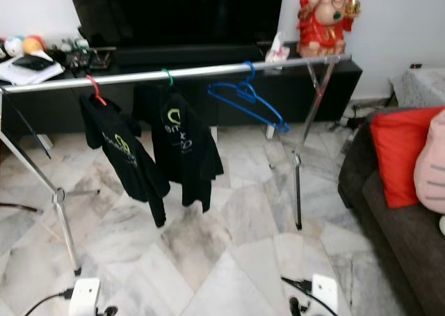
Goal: Hang hanger
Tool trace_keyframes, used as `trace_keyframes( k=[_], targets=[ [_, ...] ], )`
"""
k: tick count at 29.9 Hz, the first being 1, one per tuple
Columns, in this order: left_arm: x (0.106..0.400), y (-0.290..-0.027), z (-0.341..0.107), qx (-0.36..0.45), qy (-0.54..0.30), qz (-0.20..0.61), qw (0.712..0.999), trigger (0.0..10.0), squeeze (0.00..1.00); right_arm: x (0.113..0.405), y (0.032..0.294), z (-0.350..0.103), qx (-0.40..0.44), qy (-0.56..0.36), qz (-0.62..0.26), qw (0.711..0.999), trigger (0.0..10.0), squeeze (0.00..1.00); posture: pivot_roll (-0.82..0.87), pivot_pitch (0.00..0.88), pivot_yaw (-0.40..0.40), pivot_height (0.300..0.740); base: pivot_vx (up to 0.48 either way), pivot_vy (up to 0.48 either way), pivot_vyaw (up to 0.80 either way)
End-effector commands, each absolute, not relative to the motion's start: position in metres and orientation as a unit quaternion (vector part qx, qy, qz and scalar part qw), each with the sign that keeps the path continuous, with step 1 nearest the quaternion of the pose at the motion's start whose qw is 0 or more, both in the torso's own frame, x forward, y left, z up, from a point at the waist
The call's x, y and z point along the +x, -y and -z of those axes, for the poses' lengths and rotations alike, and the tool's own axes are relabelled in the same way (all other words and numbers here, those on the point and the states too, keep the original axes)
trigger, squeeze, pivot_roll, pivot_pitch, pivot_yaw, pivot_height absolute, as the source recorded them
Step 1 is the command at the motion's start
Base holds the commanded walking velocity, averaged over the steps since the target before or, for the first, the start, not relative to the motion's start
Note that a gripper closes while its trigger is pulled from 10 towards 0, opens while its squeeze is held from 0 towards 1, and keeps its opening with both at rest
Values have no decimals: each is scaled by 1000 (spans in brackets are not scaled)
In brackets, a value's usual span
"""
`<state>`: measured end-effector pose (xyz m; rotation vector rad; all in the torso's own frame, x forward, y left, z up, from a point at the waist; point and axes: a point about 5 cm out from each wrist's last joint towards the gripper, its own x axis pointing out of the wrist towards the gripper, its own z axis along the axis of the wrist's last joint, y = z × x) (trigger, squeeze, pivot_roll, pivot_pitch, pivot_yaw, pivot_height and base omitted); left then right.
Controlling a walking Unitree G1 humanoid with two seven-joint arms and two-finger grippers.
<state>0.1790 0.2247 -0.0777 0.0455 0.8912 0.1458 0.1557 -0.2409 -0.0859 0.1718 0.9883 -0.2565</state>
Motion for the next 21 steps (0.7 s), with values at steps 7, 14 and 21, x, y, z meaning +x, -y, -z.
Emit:
trace_keyframes(
  k=[7, 14, 21],
  targets=[
    [176, -227, 79, 20, -433, -80, 898, 10000, 0, 149, 254, 85, 64, -487, 119, 863, 10000, 0, -28, 0, -3, 740, 337, 0, 0],
    [176, -232, 77, 21, -429, -93, 898, 10000, 0, 141, 250, 89, 77, -494, 133, 856, 10000, 0, -28, 0, -4, 740, 334, 0, 427],
    [177, -230, 77, 15, -426, -96, 899, 10000, 0, 141, 242, 91, 87, -493, 132, 856, 10000, 0, -23, 0, -10, 740, 338, 0, 0]
  ],
)
